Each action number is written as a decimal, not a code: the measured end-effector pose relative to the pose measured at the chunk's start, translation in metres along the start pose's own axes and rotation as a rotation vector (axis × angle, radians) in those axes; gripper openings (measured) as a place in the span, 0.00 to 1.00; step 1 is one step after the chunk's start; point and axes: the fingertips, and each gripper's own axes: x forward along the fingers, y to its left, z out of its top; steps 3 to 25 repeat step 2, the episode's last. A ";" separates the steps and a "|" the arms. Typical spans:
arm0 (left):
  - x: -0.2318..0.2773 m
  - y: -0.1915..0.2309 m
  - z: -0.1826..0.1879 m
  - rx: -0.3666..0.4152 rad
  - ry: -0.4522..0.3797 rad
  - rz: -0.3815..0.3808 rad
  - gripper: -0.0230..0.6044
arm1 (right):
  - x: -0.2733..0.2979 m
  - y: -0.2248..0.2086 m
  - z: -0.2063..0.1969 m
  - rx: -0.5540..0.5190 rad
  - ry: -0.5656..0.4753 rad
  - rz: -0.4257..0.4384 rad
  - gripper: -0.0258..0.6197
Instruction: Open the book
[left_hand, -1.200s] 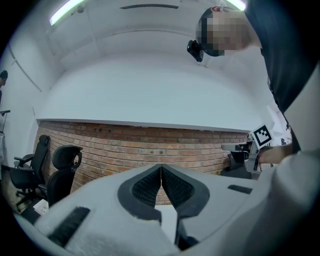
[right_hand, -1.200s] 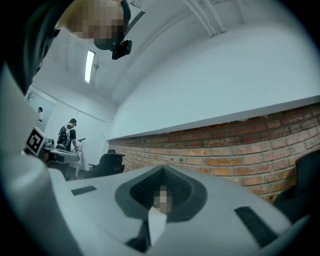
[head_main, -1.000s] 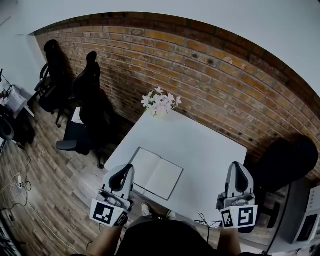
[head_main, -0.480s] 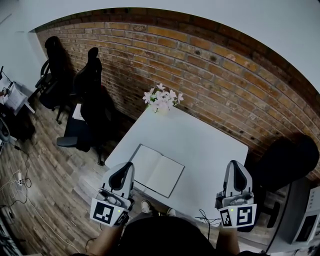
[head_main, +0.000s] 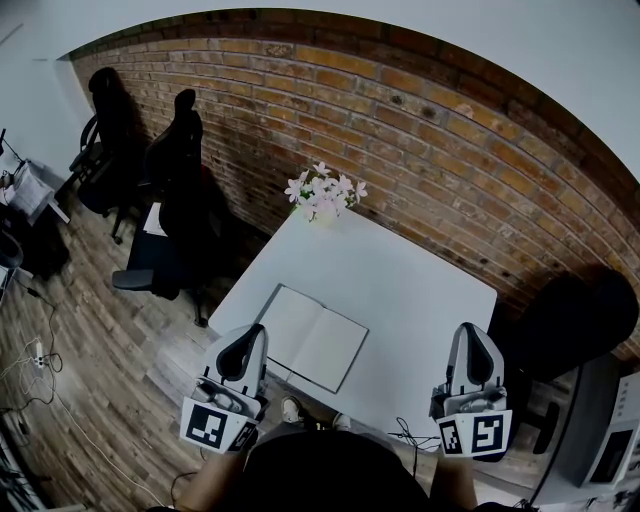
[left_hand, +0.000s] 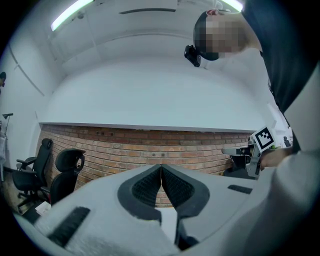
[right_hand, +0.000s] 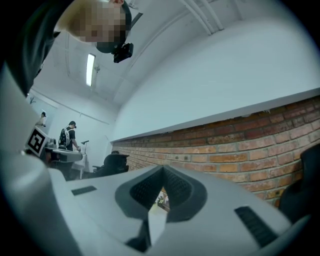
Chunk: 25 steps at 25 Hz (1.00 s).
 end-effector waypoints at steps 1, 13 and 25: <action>0.000 0.000 -0.001 0.002 -0.002 0.001 0.08 | 0.000 0.001 -0.001 0.000 0.002 0.000 0.06; 0.000 0.001 -0.001 0.003 -0.004 0.001 0.08 | 0.000 0.001 -0.003 0.000 0.004 0.001 0.06; 0.000 0.001 -0.001 0.003 -0.004 0.001 0.08 | 0.000 0.001 -0.003 0.000 0.004 0.001 0.06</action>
